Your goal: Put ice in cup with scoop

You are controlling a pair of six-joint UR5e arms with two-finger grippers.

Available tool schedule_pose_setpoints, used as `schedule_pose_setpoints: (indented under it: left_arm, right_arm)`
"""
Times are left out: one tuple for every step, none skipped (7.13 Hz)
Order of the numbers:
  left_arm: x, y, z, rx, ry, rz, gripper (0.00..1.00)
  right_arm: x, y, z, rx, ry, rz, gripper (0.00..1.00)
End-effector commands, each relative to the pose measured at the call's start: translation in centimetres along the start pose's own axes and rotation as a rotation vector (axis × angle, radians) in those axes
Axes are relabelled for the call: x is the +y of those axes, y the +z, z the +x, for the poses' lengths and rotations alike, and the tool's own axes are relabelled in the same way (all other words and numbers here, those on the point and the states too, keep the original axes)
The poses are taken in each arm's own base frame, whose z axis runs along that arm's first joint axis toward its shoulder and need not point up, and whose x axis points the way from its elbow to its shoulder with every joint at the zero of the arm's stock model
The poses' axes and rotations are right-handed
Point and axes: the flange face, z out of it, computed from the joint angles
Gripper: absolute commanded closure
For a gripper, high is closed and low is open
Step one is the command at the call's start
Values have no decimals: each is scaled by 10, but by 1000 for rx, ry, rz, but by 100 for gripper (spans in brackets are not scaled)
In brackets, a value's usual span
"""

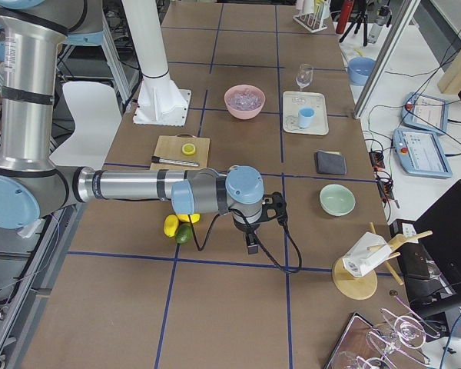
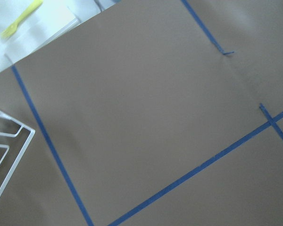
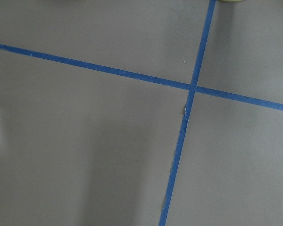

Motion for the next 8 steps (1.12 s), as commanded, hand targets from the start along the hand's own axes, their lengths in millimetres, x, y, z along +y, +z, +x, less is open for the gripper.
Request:
schedule_pose_setpoints:
  left_arm:
    - [-31, 23, 52, 51, 130, 55, 0]
    - [-45, 45, 93, 94, 142, 109, 0]
    - [-52, 86, 156, 166, 300, 169, 0]
    - [-62, 119, 226, 211, 427, 224, 0]
    - [-58, 151, 273, 242, 480, 224, 0]
    - [-49, 177, 316, 273, 546, 259, 0]
    - [-46, 198, 344, 296, 598, 324, 0]
    - [-39, 220, 370, 350, 643, 366, 0]
  right_arm:
    - [-24, 17, -27, 0, 9, -31, 0]
    - [-41, 22, -46, -7, -32, -35, 0]
    - [-43, 27, -55, -12, -9, -45, 0]
    - [-45, 30, -63, -15, -5, -52, 0]
    - [-45, 29, -64, -16, -6, -51, 0]
    - [-47, 32, -70, -18, -2, -56, 0]
    - [-49, 34, -83, -23, -4, -60, 0]
    - [-50, 35, -100, -26, 15, -65, 0]
